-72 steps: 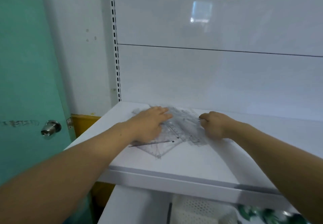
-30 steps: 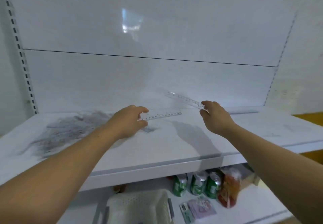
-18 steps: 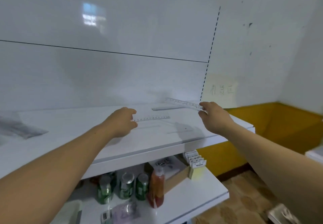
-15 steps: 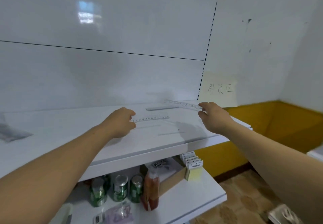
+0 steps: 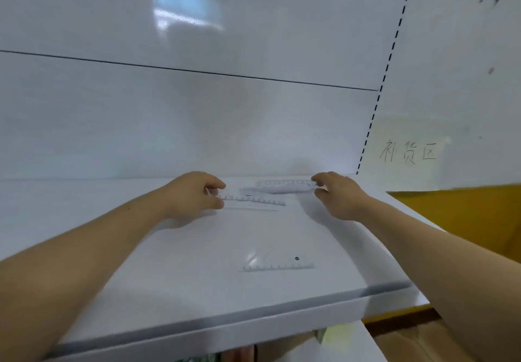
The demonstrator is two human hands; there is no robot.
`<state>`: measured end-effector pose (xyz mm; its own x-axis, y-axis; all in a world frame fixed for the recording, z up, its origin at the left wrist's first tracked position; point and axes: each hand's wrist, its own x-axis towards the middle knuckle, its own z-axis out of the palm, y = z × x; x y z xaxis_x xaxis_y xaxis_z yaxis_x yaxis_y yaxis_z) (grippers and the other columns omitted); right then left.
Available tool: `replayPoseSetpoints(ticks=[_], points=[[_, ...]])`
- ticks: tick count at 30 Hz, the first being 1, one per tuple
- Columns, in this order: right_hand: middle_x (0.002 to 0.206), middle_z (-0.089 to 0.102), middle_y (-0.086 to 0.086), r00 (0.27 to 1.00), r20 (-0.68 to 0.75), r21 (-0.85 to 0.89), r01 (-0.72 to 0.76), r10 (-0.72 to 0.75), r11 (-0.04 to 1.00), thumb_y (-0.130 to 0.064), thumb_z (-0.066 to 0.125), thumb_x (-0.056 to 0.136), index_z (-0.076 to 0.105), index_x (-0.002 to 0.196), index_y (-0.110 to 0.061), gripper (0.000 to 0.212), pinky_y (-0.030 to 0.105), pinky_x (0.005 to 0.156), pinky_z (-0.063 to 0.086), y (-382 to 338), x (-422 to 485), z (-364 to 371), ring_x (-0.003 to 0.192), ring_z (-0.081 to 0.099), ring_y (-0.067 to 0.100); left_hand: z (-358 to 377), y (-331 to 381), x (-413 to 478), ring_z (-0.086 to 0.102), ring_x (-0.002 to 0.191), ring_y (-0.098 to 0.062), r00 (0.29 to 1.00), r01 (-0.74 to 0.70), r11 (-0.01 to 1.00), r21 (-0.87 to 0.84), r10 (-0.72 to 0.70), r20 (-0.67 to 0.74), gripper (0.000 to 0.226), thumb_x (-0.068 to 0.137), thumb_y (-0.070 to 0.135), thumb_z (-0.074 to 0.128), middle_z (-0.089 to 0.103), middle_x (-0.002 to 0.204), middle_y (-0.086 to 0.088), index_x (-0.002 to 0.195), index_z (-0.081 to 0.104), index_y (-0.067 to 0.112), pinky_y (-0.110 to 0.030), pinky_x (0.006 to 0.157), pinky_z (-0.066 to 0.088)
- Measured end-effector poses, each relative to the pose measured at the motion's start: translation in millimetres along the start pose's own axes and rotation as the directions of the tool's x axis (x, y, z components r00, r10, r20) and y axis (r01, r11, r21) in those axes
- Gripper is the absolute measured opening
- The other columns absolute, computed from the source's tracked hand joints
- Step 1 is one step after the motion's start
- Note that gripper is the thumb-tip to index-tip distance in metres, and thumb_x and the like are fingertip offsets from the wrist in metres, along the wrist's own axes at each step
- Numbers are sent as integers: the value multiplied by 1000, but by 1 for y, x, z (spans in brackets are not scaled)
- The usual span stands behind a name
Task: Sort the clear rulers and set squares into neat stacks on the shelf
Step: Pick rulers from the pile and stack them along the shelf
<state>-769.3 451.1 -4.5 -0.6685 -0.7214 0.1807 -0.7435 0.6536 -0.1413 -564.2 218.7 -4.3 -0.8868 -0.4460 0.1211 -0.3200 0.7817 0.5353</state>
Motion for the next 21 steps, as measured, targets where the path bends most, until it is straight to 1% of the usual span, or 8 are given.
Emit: replayPoseSetpoints(ticks=[3, 5, 7, 9, 10, 14, 18, 21], points=[[144, 42, 2, 995, 78, 23, 65, -66, 998, -23, 36, 100, 40, 140, -20, 40, 33, 106, 27, 6, 25, 0, 126, 42, 24, 3, 2, 10, 56, 89, 0, 999, 37, 999, -22, -37, 7, 35, 81, 25, 71, 58, 106, 8, 115, 60, 28, -18, 83, 42], [143, 43, 1, 985, 130, 50, 112, -118, 992, -24, 37, 99, 42, 138, -20, 39, 32, 106, 28, 9, 41, 2, 127, 42, 23, 8, 5, 14, 57, 96, -6, 998, 66, 997, -26, -66, -8, 36, 82, 25, 71, 59, 109, 6, 116, 61, 25, -17, 83, 39], [130, 53, 1, 972, 149, 106, 164, -179, 981, -27, 41, 96, 52, 127, -22, 33, 32, 101, 35, 13, 54, 5, 120, 48, 25, 13, 12, 17, 55, 101, -8, 995, 92, 995, -26, -93, -36, 36, 83, 24, 70, 58, 111, 5, 118, 61, 22, -18, 85, 36], [108, 60, -1, 956, 170, 127, 220, -240, 967, -31, 42, 92, 59, 106, -26, 23, 32, 91, 41, 18, 64, 8, 105, 53, 25, 20, 20, 19, 55, 104, -10, 990, 118, 992, -35, -120, -70, 35, 84, 23, 69, 58, 112, 5, 118, 61, 21, -20, 88, 38], [107, 60, 0, 946, 190, 125, 244, -264, 962, -30, 42, 94, 60, 106, -23, 24, 34, 91, 43, 21, 67, 11, 104, 55, 26, 24, 23, 20, 56, 106, -12, 988, 130, 991, -31, -133, -85, 34, 84, 23, 69, 59, 113, 4, 117, 61, 21, -21, 90, 39], [135, 50, 9, 920, 227, 114, 301, -320, 947, -33, 42, 99, 47, 135, -17, 40, 32, 102, 37, 36, 72, 19, 121, 49, 27, 37, 37, 25, 57, 107, -15, 973, 200, 980, -10, -200, -119, 35, 83, 27, 70, 60, 116, 4, 117, 61, 25, -23, 90, 40], [150, 34, 7, 929, 233, 152, 257, -288, 954, -47, 42, 96, 29, 146, -14, 61, 32, 108, 28, 55, 64, 19, 134, 37, 25, 50, 49, 36, 56, 100, -14, 955, 239, 971, -6, -237, -181, 35, 84, 28, 69, 58, 117, 4, 117, 61, 26, -20, 83, 37], [155, 23, 7, 940, 247, 146, 202, -233, 969, -55, 37, 95, 16, 150, -12, 73, 36, 113, 25, 74, 51, 16, 139, 29, 25, 58, 58, 52, 50, 104, -12, 962, 232, 971, 52, -221, -163, 36, 84, 32, 68, 53, 122, 4, 119, 60, 29, -21, 87, 34]])
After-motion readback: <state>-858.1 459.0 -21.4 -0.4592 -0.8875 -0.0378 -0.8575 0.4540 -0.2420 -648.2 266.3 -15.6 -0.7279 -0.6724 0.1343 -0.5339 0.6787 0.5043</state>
